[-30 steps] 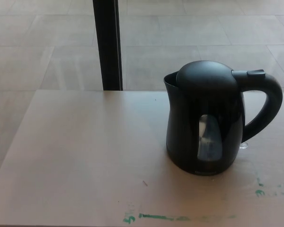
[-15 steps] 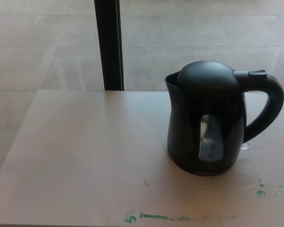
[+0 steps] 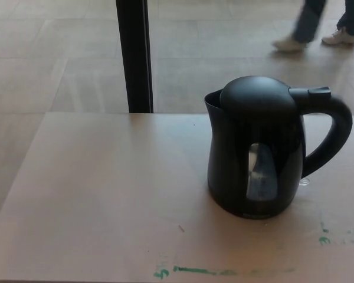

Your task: The robot uses its right hand to push down on the lid of a kettle kept in the middle of the desk to close it

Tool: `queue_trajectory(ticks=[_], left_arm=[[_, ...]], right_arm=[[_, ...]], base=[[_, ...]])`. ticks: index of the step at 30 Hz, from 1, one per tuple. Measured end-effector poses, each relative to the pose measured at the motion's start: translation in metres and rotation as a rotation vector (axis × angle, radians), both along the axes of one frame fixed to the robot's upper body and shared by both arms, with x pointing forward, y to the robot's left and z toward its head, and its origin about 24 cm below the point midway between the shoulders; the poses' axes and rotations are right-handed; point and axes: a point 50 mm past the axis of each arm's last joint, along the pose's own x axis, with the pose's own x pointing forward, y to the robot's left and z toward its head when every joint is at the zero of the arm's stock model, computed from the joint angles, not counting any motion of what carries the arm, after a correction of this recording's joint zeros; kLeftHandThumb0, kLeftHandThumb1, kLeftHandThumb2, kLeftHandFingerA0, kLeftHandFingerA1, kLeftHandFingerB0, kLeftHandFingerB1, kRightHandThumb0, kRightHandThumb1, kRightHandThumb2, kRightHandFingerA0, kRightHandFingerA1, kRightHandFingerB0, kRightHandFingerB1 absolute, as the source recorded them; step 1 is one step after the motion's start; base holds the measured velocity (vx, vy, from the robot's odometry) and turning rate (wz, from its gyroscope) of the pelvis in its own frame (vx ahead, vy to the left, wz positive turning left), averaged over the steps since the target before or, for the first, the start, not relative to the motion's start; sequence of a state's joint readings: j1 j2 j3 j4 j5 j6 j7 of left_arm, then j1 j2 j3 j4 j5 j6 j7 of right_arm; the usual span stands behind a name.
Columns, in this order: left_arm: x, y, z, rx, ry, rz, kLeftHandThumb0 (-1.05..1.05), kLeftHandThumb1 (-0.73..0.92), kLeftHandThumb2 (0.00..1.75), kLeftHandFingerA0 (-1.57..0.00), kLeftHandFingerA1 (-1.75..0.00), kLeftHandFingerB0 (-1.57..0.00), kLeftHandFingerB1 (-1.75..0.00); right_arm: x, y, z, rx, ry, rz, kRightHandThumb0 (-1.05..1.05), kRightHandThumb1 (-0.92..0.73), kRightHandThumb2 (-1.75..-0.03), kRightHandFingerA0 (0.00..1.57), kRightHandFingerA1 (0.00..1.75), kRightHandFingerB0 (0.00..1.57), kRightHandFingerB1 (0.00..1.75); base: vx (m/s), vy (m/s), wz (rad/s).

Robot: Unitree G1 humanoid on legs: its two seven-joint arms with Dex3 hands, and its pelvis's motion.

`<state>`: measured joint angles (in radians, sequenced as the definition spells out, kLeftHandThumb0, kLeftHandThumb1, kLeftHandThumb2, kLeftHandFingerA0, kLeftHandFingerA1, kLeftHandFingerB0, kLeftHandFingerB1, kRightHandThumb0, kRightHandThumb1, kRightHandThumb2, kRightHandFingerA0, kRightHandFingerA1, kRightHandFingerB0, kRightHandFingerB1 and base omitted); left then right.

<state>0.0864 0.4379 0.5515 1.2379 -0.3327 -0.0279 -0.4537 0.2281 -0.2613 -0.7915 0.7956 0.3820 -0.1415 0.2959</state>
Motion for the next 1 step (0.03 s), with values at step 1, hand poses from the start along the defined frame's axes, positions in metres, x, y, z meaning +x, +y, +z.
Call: queue_trajectory(ticks=[1], left_arm=[[0.0000,0.0000,0.0000,0.000,0.000,0.000,-0.74,0.73,0.62,-0.42,-0.50,-0.31,-0.35]], right_arm=[[0.0001,-0.0001,0.0003,0.000,-0.004,-0.002,-0.54,-0.59,-0.82,0.27,0.50,0.16,0.41]], base=[[0.00,0.000,0.00]])
